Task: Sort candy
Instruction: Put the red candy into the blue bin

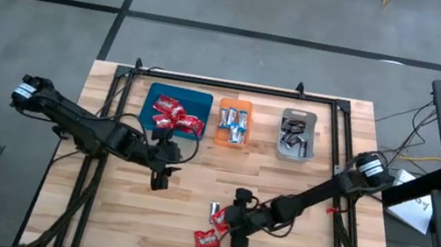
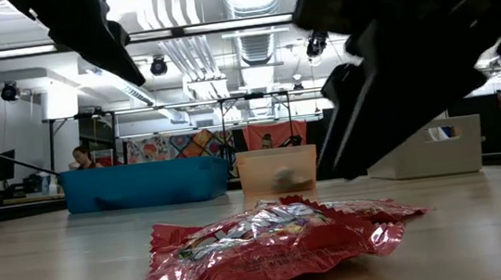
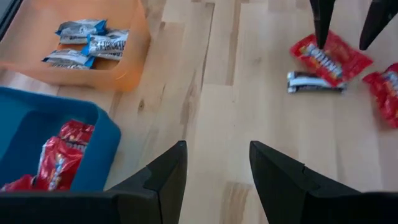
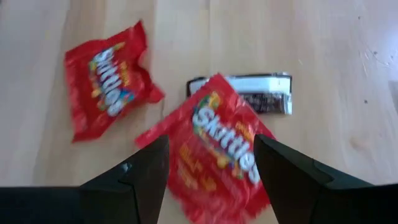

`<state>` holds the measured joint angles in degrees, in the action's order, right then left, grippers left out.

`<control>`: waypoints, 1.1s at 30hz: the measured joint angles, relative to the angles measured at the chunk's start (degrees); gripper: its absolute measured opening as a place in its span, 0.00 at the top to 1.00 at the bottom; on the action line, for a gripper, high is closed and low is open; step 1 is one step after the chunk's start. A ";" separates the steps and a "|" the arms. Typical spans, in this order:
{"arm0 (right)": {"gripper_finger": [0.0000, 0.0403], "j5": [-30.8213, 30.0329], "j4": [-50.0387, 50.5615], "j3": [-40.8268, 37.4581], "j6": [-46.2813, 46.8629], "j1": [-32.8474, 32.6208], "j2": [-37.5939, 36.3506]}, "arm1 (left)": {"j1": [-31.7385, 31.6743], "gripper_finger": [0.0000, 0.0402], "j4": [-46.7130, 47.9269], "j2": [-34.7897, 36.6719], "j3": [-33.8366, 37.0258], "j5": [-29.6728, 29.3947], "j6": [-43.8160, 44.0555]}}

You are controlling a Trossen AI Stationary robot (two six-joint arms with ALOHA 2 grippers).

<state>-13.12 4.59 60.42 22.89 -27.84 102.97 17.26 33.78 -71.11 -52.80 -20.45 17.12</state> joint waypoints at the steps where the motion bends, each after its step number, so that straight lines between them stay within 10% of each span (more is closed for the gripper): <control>1: 0.44 -0.18 0.39 0.84 0.04 0.23 0.89 | 0.00 0.61 0.39 -0.02 0.00 -0.07 -0.25; 13: 0.48 -0.16 4.47 8.30 2.08 2.76 9.19 | -0.04 0.61 0.72 -0.04 0.02 -4.22 -6.38; 27: 0.95 0.69 5.40 8.71 3.06 3.20 9.71 | 0.94 0.61 -4.70 -0.02 4.33 6.73 -9.85; 33: 0.98 1.32 5.84 8.53 1.81 3.14 8.52 | 2.69 0.61 -9.69 0.49 9.58 6.93 -5.54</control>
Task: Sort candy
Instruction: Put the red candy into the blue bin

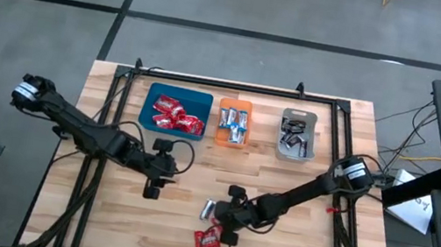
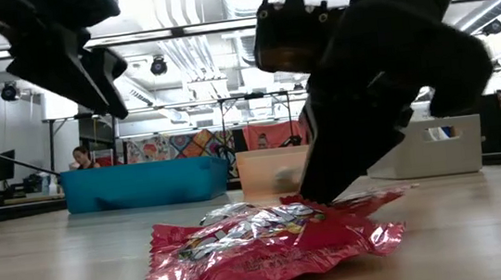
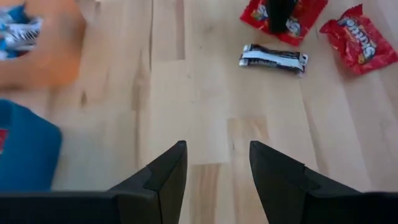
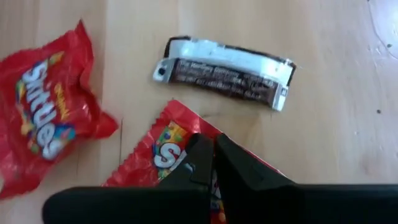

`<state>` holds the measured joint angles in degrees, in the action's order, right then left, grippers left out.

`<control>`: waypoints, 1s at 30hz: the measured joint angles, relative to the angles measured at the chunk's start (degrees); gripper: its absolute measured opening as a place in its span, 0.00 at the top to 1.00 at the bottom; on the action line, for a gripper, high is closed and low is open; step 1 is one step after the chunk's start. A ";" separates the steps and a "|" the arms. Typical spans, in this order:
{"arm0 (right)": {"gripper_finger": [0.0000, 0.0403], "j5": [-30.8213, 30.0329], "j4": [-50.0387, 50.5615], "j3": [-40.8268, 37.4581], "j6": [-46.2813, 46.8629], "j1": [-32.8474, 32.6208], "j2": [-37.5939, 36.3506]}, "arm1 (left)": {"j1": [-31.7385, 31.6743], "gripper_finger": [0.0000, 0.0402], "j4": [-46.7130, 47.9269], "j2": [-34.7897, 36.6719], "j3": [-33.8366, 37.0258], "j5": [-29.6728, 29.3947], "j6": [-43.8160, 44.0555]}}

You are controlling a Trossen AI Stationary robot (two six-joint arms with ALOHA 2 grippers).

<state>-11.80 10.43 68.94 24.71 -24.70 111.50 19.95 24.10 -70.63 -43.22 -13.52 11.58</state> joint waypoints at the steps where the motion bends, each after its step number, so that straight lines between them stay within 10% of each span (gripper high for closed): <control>1: 0.98 0.05 0.25 -0.04 -0.48 -0.02 -0.63 | 0.31 0.61 -1.02 0.10 0.73 0.00 0.86; 30: 0.96 -3.26 4.90 -3.79 15.94 -7.21 -11.85 | 6.31 0.61 -38.48 0.21 14.88 -2.01 -0.14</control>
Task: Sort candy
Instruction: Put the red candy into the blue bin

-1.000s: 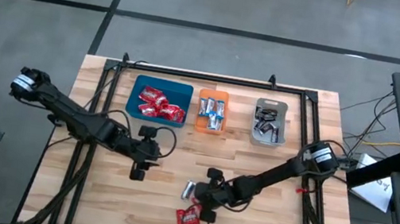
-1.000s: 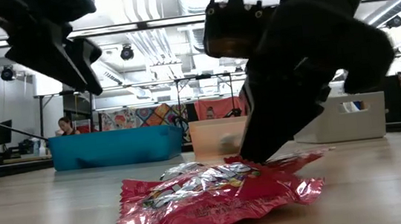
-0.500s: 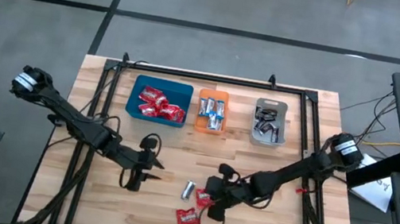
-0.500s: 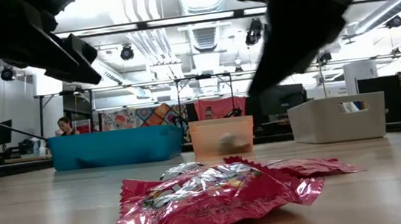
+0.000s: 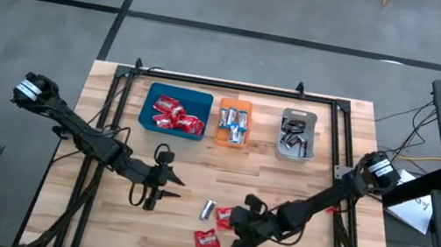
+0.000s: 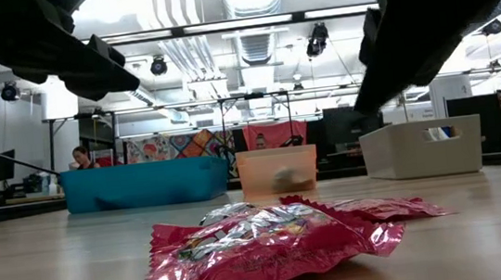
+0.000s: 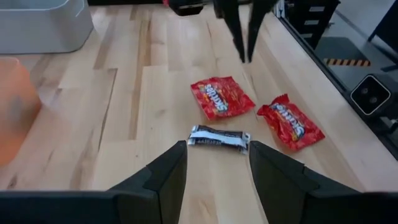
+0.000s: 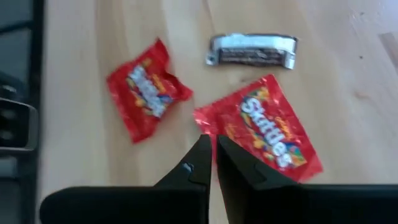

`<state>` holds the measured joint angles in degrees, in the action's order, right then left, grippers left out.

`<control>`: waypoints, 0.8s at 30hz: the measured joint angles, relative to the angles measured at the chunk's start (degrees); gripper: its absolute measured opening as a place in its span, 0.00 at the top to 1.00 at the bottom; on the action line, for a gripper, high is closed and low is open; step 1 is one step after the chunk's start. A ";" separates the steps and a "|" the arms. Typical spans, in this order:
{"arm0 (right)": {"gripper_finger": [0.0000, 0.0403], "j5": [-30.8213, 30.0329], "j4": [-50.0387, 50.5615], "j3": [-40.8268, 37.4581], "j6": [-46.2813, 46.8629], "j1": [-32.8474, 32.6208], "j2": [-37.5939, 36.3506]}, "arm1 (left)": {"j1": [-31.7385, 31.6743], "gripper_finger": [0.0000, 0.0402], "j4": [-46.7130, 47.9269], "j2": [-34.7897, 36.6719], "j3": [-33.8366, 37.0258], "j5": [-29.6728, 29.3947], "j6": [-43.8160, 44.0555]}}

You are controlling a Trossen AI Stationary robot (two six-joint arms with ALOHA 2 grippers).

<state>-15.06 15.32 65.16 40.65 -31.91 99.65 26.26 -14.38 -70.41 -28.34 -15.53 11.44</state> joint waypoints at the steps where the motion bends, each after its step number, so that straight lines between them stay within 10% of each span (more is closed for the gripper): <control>1: 0.95 -0.20 -0.20 0.29 0.73 -0.10 -0.06 | 0.00 0.61 -0.02 0.00 -0.02 0.00 -0.25; 15: 0.38 -0.57 -0.01 0.95 6.28 -0.07 -0.10 | 0.00 0.61 -0.10 -1.36 -0.02 -0.07 0.00; 24: 0.15 -7.51 0.40 0.95 -10.10 -0.31 2.51 | 0.00 0.61 -0.19 -2.98 -0.02 -0.12 0.27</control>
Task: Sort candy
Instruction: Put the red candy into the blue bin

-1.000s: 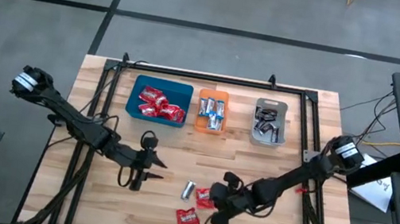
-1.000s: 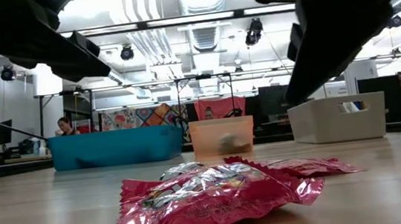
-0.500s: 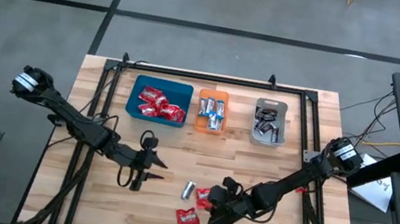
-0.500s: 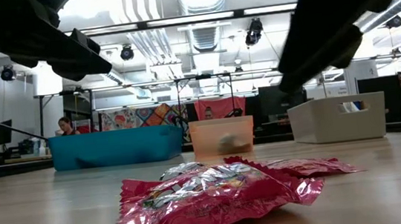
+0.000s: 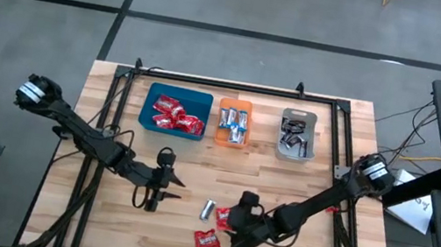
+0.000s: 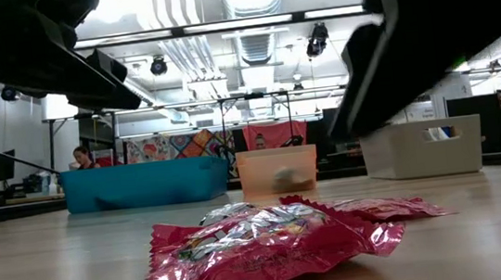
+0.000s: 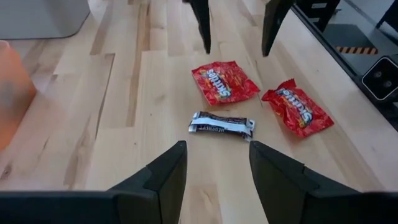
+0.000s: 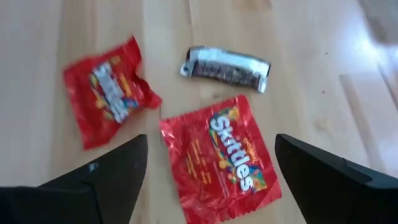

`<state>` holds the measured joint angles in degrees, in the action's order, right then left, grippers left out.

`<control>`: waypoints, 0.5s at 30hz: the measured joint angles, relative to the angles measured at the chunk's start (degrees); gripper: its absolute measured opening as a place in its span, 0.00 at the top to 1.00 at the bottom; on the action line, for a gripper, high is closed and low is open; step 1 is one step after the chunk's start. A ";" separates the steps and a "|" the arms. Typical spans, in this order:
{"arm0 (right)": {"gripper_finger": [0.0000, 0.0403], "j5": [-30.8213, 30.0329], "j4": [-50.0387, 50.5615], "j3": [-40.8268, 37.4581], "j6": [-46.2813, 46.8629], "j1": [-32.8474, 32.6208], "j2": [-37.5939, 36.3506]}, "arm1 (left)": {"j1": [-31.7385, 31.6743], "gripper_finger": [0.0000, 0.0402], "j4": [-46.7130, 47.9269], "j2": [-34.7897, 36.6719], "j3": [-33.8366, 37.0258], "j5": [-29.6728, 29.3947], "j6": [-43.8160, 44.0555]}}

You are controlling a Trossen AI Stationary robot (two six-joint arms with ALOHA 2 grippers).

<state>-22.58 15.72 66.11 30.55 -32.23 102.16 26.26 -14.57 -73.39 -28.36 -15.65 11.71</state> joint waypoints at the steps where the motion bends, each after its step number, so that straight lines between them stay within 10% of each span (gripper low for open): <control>1: 0.15 -0.03 -0.02 0.00 -0.16 0.00 0.66 | 0.00 0.61 0.00 -0.03 0.00 0.00 0.20; 15: 0.19 -0.42 1.78 -0.49 3.03 1.65 4.71 | 0.00 0.61 -0.02 -0.03 0.00 -0.01 0.62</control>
<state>-23.00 17.50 65.62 33.58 -30.58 106.87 26.26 -14.59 -73.43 -28.36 -15.66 12.34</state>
